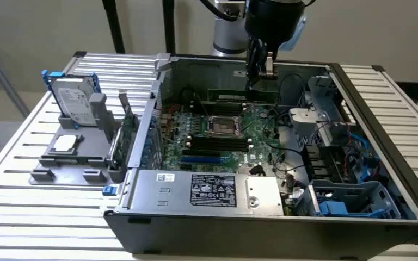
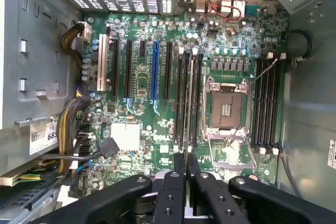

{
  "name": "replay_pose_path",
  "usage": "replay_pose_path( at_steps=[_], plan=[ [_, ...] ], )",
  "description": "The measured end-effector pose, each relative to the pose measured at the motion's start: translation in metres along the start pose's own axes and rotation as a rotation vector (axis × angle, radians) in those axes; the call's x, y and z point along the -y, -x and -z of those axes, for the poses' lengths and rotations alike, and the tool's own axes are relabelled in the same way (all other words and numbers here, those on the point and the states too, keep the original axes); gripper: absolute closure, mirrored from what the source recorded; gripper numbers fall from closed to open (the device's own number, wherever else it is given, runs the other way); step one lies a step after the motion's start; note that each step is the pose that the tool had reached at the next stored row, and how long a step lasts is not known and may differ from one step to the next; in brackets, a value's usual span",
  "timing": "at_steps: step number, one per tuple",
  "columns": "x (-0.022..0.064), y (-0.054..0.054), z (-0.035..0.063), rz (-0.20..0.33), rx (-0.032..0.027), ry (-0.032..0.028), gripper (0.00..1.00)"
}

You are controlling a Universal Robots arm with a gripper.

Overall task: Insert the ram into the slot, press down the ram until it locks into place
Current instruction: 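Insert the ram into the slot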

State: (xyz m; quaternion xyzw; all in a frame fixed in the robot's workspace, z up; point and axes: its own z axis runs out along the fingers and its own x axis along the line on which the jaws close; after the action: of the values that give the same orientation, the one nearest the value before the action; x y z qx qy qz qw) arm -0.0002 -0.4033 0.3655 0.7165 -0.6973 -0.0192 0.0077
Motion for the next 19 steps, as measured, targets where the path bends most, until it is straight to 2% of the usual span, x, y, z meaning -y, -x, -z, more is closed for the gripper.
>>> replay_pose_path(
  at_steps=[14,16,19],
  plan=[
    [-0.0002,0.000,-0.0012,0.000,-0.0004,0.0002,0.87],
    [-0.0036,0.000,-0.0044,0.000,-0.0004,0.0004,0.87],
    [-0.0148,0.000,-0.0102,0.000,-0.0003,0.0007,0.87]
  ],
)
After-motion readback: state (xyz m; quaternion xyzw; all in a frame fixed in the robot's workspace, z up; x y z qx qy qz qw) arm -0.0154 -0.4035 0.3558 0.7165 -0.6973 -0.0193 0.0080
